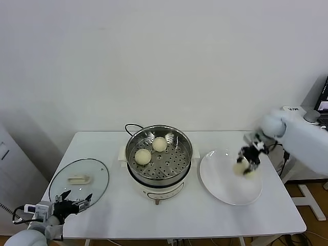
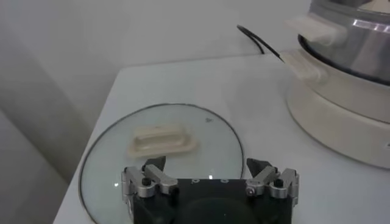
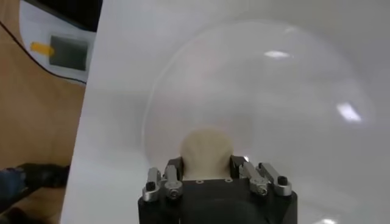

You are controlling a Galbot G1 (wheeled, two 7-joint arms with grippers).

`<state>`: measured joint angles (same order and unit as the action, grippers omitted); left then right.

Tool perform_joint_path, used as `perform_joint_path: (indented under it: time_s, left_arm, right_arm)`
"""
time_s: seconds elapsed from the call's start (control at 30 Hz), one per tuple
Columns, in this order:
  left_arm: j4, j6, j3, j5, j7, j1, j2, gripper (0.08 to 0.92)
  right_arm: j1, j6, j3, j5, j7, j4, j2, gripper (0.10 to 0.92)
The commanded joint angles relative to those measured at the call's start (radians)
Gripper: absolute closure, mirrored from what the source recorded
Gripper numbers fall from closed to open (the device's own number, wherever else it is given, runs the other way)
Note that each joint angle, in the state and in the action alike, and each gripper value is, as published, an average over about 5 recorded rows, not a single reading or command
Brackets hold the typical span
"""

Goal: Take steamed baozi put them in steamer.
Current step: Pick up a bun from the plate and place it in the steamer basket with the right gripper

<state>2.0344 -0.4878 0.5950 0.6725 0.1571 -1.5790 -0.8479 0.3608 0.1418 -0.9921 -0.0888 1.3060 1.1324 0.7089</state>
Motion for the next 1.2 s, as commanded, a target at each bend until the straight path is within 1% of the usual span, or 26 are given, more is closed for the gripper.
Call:
perform_joint_path:
  time_s: [0.03, 0.2, 0.33, 0.47, 0.63, 0.87, 1.2]
  left_arm:
    - [0.003, -0.002, -0.002, 0.0, 0.001, 0.003, 0.0, 0.177]
    - [0.004, -0.001, -0.004, 0.0, 0.0, 0.004, -0.003, 0.177]
    - [0.004, -0.001, -0.007, 0.0, 0.0, 0.006, -0.005, 0.177]
    - [0.006, 0.0, -0.007, 0.0, 0.0, 0.008, -0.005, 0.177]
    - [0.007, 0.0, -0.007, 0.0, 0.0, 0.008, -0.005, 0.177]
    - [0.005, 0.002, -0.008, 0.0, -0.001, 0.009, -0.007, 0.177]
    - [0.002, 0.002, -0.014, 0.001, -0.002, 0.018, -0.004, 0.177]
  right_arm:
    - [0.251, 0.205, -0.028, -0.12, 0.001, -0.011, 0.177, 0.542]
    - [0.245, 0.362, -0.005, -0.102, 0.002, -0.058, 0.291, 0.544]
    - [0.222, 0.473, 0.002, -0.074, -0.008, -0.066, 0.371, 0.543]
    - [0.196, 0.554, -0.002, -0.047, -0.022, -0.034, 0.431, 0.542]
    - [0.155, 0.649, -0.005, 0.023, -0.037, 0.023, 0.478, 0.541]
    - [0.089, 0.713, -0.003, 0.119, -0.038, 0.076, 0.501, 0.541]
    - [0.028, 0.73, -0.001, 0.178, -0.025, 0.122, 0.526, 0.541]
